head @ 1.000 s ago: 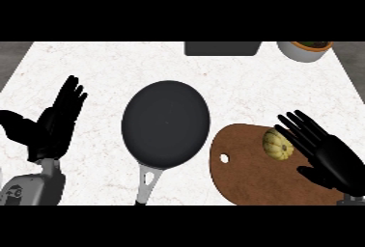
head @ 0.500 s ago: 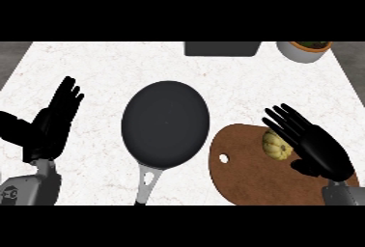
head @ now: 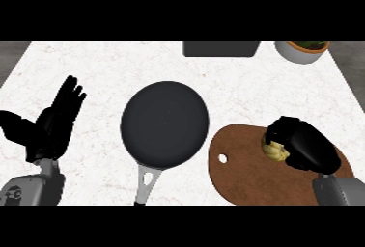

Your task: Pick the squash from the cutting board and place it in the pan

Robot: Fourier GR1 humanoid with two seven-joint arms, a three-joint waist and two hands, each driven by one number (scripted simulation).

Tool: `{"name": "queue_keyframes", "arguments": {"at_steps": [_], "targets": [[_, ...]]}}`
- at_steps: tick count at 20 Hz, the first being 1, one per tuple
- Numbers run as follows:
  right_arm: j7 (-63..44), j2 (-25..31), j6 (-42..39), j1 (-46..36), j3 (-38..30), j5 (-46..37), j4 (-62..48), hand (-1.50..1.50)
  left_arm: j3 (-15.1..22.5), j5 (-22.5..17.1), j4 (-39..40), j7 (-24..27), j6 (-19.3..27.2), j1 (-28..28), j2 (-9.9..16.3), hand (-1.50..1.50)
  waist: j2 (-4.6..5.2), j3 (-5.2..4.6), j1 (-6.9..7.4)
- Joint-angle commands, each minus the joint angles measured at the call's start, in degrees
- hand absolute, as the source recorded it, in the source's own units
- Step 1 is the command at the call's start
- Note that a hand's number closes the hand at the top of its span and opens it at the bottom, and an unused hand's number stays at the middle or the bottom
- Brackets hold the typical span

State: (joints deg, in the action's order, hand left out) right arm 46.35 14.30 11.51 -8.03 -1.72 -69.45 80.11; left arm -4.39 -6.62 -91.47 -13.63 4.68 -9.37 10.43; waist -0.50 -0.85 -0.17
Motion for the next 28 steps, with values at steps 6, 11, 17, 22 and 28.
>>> {"name": "queue_keyframes", "arguments": {"at_steps": [6,11,17,22,28], "targets": [[5.8,0.5,-1.6,0.1,-3.4,9.3,1.3,1.50,-1.0,-0.8,-0.6,1.6,-1.9,2.2,0.2,0.00,0.42,0.84,0.06],[-19.4,-13.8,-0.6,1.8,3.1,-3.2,-1.5,1.50,-0.4,0.0,0.3,-0.8,-0.9,-0.6,0.4,0.00,0.54,0.44,0.90],[-31.9,-14.0,-3.2,1.9,2.3,-7.5,0.7,1.50,0.1,0.2,0.1,-0.7,-0.9,-0.7,0.1,0.00,0.52,-0.06,1.45],[-45.3,-14.1,-3.2,-2.9,5.3,-13.1,6.4,1.50,0.6,0.2,0.5,-1.2,-1.4,-0.6,0.1,0.00,-0.68,-0.03,3.01],[-63.0,-14.3,-5.9,-9.2,12.1,-16.2,8.8,1.50,1.7,0.0,0.7,-1.1,-2.0,-2.2,-0.5,0.00,-0.77,0.10,4.81]]}}
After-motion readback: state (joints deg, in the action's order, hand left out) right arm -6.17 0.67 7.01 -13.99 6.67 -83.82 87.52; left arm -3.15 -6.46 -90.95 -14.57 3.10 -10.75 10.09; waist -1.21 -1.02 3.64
